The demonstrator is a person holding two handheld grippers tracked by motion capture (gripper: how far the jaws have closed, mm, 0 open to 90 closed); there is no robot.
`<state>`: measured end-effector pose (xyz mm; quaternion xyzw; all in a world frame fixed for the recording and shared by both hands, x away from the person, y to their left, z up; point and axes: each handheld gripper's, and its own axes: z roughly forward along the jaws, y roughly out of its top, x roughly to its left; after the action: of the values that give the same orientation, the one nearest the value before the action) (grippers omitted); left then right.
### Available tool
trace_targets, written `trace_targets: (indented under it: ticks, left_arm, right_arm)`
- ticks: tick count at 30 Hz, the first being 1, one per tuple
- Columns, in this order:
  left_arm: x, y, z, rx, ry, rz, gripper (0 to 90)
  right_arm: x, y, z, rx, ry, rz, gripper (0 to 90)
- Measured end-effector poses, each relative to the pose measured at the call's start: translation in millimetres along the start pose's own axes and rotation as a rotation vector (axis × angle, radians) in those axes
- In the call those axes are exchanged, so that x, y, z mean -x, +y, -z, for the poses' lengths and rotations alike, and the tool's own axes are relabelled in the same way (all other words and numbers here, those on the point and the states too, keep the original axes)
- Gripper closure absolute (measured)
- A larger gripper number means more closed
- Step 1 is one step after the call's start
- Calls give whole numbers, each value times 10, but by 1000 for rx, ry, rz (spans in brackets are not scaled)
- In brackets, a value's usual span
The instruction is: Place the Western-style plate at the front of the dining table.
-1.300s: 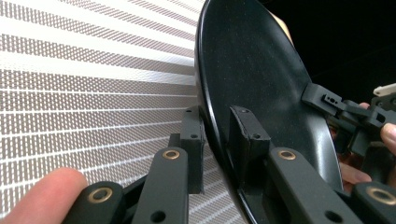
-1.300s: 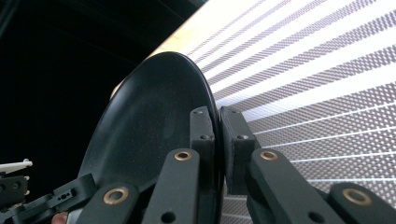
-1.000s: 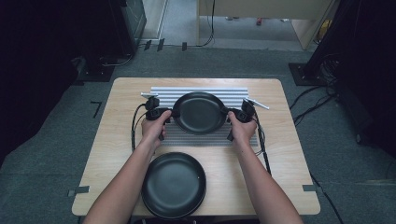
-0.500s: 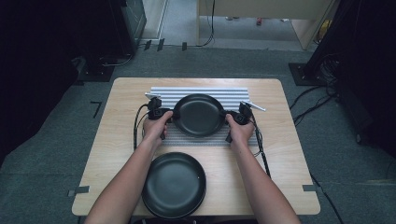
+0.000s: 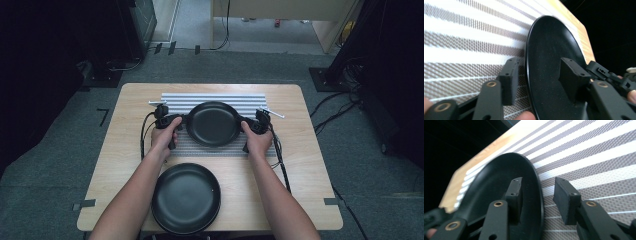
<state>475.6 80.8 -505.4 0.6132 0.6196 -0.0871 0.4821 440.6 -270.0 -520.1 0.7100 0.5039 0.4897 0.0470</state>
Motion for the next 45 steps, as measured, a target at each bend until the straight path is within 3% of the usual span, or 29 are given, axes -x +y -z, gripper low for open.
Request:
trace_targets:
  ticks: [1, 4, 6, 10, 11, 15, 18, 23, 25, 29, 33, 39, 45]
  left_arm:
    - [15, -8, 69, 31, 5, -39, 463]
    - [21, -25, 147, 58, 12, -79, 441]
    - [45, -71, 248, 100, 32, -142, 427]
    - [93, -150, 395, 131, 26, -204, 401]
    - [93, -150, 395, 131, 26, -204, 386]
    - [149, -218, 556, 73, 97, -241, 245]
    - [181, -293, 683, 67, 148, -280, 171]
    - [198, -386, 833, 81, 147, -308, 124]
    - [223, -453, 921, 88, 147, -343, 105]
    - [245, -557, 1021, 109, 170, -382, 104]
    - [236, -708, 1126, 112, 207, -406, 103]
    - [182, -817, 1261, 131, 211, -389, 103]
    - [60, -955, 1436, 143, 223, -369, 103]
  right_arm:
    - [12, 12, 54, 10, -7, 23, 591]
    - [27, 22, 127, 41, -8, 6, 578]
    - [31, 42, 254, 69, -36, 43, 539]
    - [35, 49, 391, 78, -25, 94, 486]
    - [34, 49, 419, 84, -16, 106, 465]
    - [22, 25, 580, 104, -22, 170, 408]
    - [26, -12, 680, 95, 13, 154, 373]
    - [47, -60, 852, 44, 46, 162, 339]
    - [81, -114, 974, 9, 50, 209, 307]
    - [109, -187, 1143, -7, 44, 265, 287]
    - [124, -244, 1288, -23, 28, 307, 276]
    - [193, -315, 1446, -20, 2, 343, 264]
    - [418, -452, 1653, -12, -46, 371, 239]
